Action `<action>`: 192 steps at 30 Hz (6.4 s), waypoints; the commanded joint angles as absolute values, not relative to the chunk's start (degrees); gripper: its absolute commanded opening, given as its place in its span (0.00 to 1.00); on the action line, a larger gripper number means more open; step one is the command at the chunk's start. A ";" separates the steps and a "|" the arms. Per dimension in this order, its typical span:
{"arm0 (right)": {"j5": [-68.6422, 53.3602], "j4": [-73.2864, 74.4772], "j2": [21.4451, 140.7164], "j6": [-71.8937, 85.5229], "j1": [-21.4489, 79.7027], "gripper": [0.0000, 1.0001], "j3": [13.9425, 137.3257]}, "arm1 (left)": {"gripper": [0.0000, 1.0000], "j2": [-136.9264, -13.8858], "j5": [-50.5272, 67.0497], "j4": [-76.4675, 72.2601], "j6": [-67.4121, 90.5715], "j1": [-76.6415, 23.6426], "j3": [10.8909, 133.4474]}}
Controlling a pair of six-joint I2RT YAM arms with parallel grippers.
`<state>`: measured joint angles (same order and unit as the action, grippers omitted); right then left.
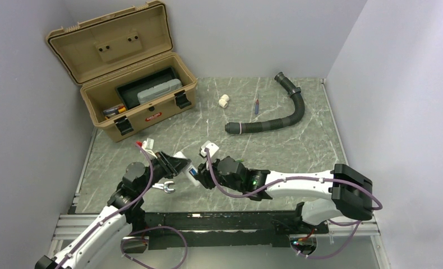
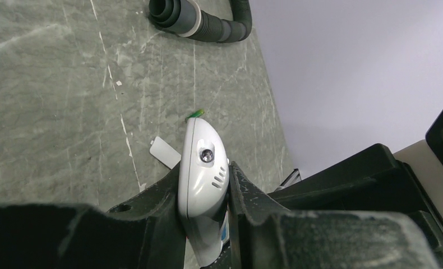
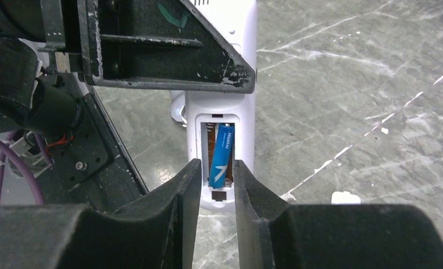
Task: Load the batteries into the remote control
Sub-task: Load the battery into the remote control.
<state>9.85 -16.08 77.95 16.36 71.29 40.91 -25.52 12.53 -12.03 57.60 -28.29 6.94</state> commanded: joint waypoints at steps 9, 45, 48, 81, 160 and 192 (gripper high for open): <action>10.73 -16.27 81.19 19.07 71.15 0.30 46.28 | 0.00 -25.99 10.63 -8.85 54.49 -28.56 11.34; 16.31 -4.69 90.92 21.38 71.46 0.23 56.91 | 0.00 -25.50 9.54 -6.73 54.23 -28.56 12.27; 17.23 -2.22 92.79 21.02 72.19 0.23 59.22 | 0.00 -25.79 9.24 -6.10 53.97 -28.56 12.69; 20.38 0.59 89.81 21.87 73.88 0.05 58.42 | 0.00 -25.75 6.59 -2.05 54.50 -28.54 13.31; 18.55 -22.27 77.72 16.63 73.86 0.03 42.89 | 0.00 -26.55 13.73 -10.88 61.72 -28.51 10.54; 19.32 -21.58 77.73 16.70 73.92 0.09 40.29 | 0.00 -27.51 15.02 -12.04 63.45 -28.48 11.08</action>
<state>17.98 -19.73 79.15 16.67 73.82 41.21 -27.66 13.78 -8.64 62.41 -28.34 10.17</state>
